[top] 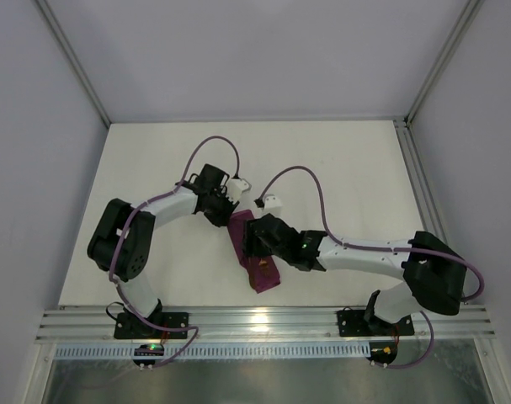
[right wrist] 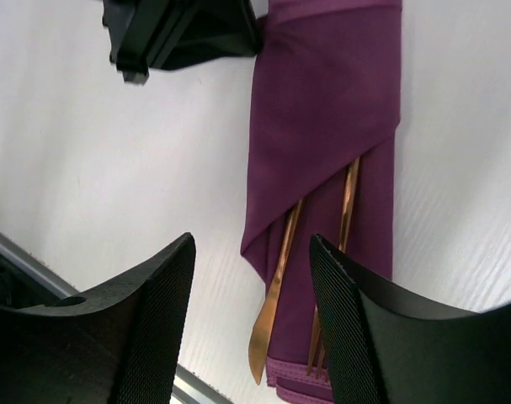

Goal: Fold the napkin into a case and place the utensils inside
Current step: Insert the knife into the folded napkin.

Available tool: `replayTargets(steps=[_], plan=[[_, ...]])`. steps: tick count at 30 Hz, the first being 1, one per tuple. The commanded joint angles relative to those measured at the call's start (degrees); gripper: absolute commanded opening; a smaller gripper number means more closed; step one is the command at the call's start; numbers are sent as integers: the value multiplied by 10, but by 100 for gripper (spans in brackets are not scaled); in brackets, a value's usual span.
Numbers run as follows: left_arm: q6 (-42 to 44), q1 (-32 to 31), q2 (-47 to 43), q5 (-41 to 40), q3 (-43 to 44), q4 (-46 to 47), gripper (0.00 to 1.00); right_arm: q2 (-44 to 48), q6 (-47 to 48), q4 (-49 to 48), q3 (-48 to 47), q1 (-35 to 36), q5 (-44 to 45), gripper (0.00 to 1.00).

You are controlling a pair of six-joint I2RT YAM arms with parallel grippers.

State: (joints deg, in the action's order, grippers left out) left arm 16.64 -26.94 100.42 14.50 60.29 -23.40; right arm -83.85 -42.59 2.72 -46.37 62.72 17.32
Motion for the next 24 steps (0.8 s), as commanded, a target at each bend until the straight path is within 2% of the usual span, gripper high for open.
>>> replayTargets(steps=[1, 3, 7, 13, 16, 21, 24], plan=[[-6, 0, -27, 2, 2, 11, 18, 1, 65, 35, -40, -32, -23, 61], [-11, 0, -30, 4, 2, 12, 21, -45, 129, 60, -80, -28, -19, 61], [-18, 0, -37, -9, 6, 5, 30, -123, 197, 70, -137, -5, -19, 61], [-24, 12, -72, -33, 10, 4, 41, -188, 192, 70, -149, -7, 33, 60], [-24, 27, -80, -32, 11, -2, 41, -200, 193, 52, -140, -7, 32, 58], [-22, 44, -102, -26, 6, -4, 42, -240, 204, 57, -163, -8, 23, 48], [-22, 61, -113, -17, 4, -5, 42, -271, 201, 70, -180, -17, 10, 48]])
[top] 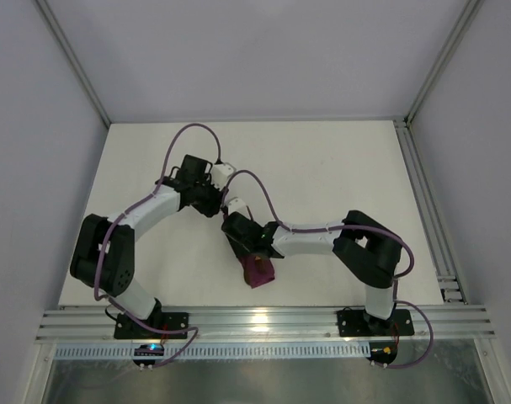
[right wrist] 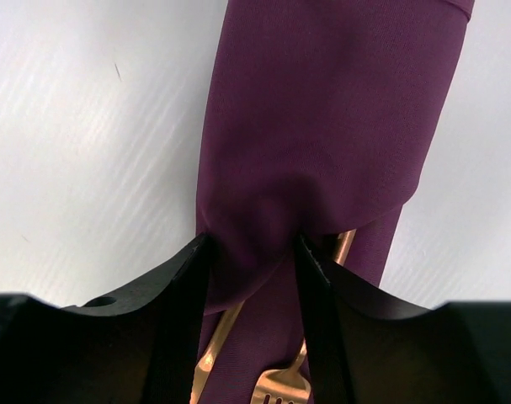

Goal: Fold the napkin into a case and place the utensils inside
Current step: Insert the knife into the folded napkin, then move the smaller rectangle folded napkin to the center of the board.

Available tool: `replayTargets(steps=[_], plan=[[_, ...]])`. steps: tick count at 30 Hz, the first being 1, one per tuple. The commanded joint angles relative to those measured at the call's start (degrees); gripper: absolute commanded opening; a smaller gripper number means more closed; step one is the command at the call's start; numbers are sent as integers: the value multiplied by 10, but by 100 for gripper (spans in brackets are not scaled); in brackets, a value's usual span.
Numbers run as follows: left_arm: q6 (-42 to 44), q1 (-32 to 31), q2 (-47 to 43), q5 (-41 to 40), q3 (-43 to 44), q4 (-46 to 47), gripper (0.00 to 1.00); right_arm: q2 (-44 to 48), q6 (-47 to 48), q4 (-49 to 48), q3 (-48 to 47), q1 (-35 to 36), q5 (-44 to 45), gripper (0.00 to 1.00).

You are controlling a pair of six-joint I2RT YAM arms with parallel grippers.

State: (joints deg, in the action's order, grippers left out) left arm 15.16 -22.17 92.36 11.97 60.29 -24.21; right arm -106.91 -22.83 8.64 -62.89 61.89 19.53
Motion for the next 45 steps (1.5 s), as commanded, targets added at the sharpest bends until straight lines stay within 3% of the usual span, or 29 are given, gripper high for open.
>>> replayTargets(steps=[1, 8, 21, 27, 32, 39, 45], plan=[[-7, 25, -38, 12, 4, 1, 42, -45, 2, 11, -18, -13, -13, 48], [0, 85, -70, 42, 4, -10, 42, -94, 47, 40, -88, -87, -61, 47], [16, 116, -75, 56, 0, -15, 42, -233, 104, 135, -325, -205, -129, 47], [27, 132, -77, 59, 4, -18, 43, -313, 103, 246, -527, -256, -150, 48], [32, 158, -75, 74, 14, -25, 43, -382, 103, 316, -638, -308, -137, 50], [43, 191, -66, 82, 26, -30, 43, -392, 113, 293, -667, -334, -186, 51], [37, 199, -49, 102, 33, -33, 43, -334, 132, 269, -634, -334, -184, 54]])
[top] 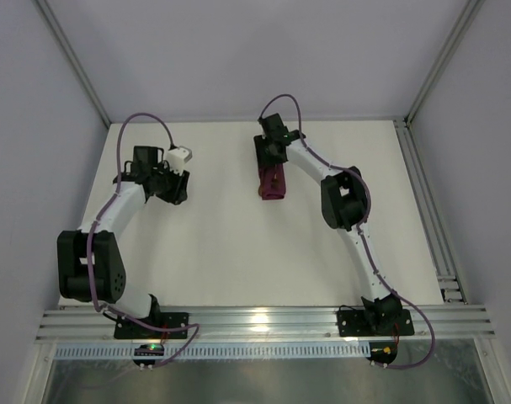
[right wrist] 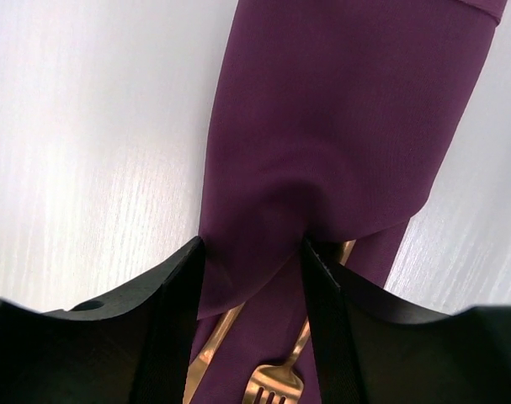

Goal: Fold the napkin into a case and place the utensils inside
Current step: Move the smaller rectangle folded napkin to the center of the board, then move the knife to the folded napkin.

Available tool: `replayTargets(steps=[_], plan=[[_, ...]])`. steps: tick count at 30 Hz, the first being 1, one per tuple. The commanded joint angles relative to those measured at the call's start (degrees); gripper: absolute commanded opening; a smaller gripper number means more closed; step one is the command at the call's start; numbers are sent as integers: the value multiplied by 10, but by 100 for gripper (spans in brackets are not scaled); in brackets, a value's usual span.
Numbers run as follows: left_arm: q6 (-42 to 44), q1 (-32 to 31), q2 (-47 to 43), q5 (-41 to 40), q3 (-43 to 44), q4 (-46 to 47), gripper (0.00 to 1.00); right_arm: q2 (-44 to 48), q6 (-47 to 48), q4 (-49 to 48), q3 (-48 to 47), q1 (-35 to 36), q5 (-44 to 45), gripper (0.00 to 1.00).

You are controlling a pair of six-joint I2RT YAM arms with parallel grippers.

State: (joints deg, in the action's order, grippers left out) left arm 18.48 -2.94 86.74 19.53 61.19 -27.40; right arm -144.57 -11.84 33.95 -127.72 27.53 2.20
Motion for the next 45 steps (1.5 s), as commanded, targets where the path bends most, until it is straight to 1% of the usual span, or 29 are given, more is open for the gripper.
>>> replayTargets(steps=[1, 4, 5, 10, 16, 18, 21, 24, 28, 30, 33, 44, 45], plan=[[3, 7, 8, 30, 24, -2, 43, 61, 31, 16, 15, 9, -4, 54], [2, 7, 11, 34, 23, -2, 43, 94, 36, 7, 26, 11, 6, 54], [2, 7, 11, 37, 23, -3, 43, 119, 32, 2, 33, 14, 15, 54], [4, 7, -1, 39, 18, -4, 43, 184, 24, -33, 107, 31, 44, 54], [10, 8, -4, 42, 14, -5, 43, 230, 47, -42, 198, 96, 109, 54], [11, 11, -4, 46, 11, -4, 44, 225, 54, -33, 205, 119, 148, 54], [12, 14, -3, 50, 10, -6, 43, 200, 62, 5, 182, 137, 195, 54], [14, 16, -3, 53, 10, -6, 43, 167, 72, 35, 164, 145, 232, 53], [16, 20, -3, 59, 11, -7, 44, 149, 85, 41, 165, 146, 260, 49], [15, 21, -2, 61, 11, -7, 43, 143, 94, 44, 161, 146, 263, 47], [11, 21, 2, 67, 13, -8, 44, 131, 97, 44, 159, 146, 249, 46], [15, 27, 4, 72, 11, -9, 43, 112, 89, 38, 150, 145, 230, 46], [16, 27, 4, 72, 10, -9, 43, 113, 88, 37, 150, 146, 219, 46]])
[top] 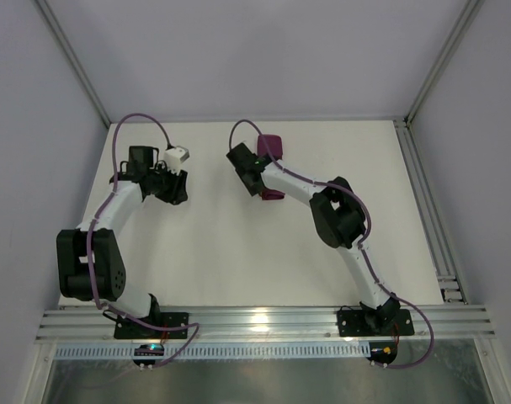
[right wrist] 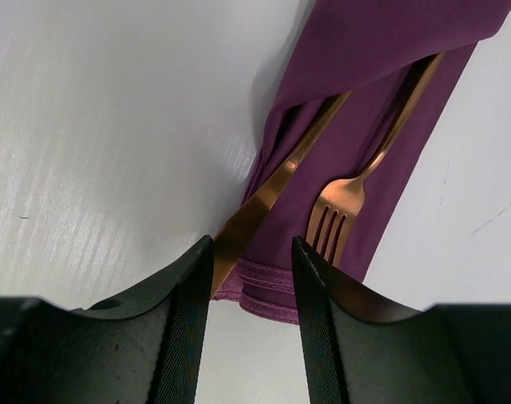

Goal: Fold the napkin into a case and place the utensils inside
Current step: Move the knife to the folded napkin.

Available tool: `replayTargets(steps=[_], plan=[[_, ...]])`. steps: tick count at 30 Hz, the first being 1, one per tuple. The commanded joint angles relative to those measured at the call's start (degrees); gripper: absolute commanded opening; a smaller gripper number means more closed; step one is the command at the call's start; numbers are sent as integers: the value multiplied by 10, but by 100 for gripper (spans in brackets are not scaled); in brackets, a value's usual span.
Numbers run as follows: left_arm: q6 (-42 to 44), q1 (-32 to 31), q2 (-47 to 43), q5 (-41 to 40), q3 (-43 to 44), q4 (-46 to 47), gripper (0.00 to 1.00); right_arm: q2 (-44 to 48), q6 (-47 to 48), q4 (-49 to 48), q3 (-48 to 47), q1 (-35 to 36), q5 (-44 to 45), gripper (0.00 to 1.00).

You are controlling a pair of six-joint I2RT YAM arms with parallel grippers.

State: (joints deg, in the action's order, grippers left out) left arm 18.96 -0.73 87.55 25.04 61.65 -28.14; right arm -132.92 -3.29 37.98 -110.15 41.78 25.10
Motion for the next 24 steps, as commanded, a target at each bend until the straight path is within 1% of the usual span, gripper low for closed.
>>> replayTargets(steps=[1, 5, 14, 15, 19, 24], plan=[[11, 6, -3, 16, 7, -1, 43, 0, 1, -8, -25, 4, -13, 46], [12, 5, 1, 19, 7, 1, 43, 3, 7, -14, -31, 15, -7, 46], [9, 5, 3, 31, 8, 0, 44, -19, 10, -1, -27, 9, 16, 46], [8, 21, 3, 32, 8, -1, 43, -20, 11, 0, -27, 9, 18, 46], [6, 23, 6, 37, 9, -2, 43, -22, 16, 8, -26, 9, 31, 46], [5, 23, 3, 39, 11, -2, 43, -16, 22, 9, -29, 9, 43, 42]])
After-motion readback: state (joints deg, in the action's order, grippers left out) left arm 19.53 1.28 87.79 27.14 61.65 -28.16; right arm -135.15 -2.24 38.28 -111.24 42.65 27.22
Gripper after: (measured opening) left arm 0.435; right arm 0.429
